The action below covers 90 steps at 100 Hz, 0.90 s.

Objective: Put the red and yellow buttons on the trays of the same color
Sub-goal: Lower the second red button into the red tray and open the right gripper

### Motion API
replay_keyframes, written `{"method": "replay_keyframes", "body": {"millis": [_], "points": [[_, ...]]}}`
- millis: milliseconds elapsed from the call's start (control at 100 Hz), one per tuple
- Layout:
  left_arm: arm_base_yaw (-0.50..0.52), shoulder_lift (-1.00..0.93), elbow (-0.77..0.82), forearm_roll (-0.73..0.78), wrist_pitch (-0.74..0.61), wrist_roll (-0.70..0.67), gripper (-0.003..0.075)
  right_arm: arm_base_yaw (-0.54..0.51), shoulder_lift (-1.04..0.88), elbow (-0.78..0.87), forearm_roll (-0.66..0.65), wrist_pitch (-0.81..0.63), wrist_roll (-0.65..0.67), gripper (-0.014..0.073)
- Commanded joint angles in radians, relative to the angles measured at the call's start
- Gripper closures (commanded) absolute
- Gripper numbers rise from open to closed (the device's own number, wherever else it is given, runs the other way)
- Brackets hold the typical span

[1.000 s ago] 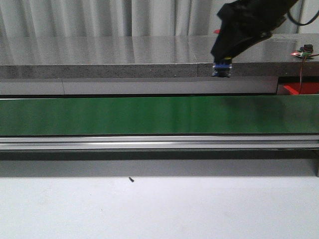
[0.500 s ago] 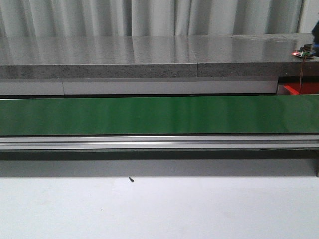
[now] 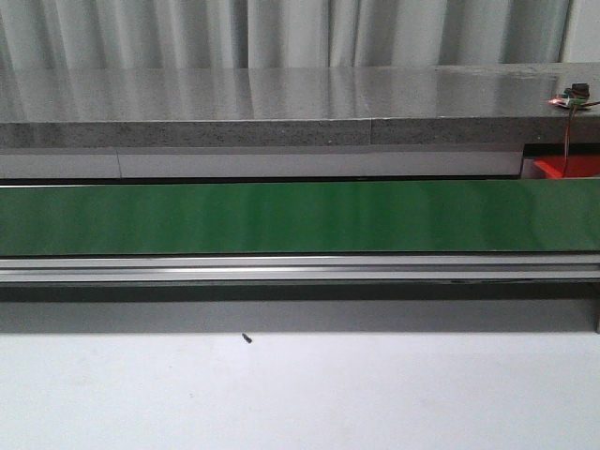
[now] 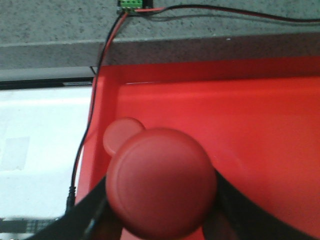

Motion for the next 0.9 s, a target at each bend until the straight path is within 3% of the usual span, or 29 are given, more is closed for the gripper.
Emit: {"method": "replay_keyframes", "body": {"millis": [0, 310, 890], "points": [[-0.007, 0.002, -0.025, -0.022, -0.057, -0.001, 0.0740, -0.005, -0.015, -0.026, 0.059, -0.100, -0.007, 0.0481], [-0.007, 0.002, -0.025, -0.022, -0.057, -0.001, 0.0740, -0.005, 0.089, -0.026, 0.174, -0.293, -0.007, 0.0481], [-0.007, 0.002, -0.025, -0.022, -0.057, -0.001, 0.0740, -0.005, 0.196, -0.028, 0.174, -0.299, -0.007, 0.0479]]}}
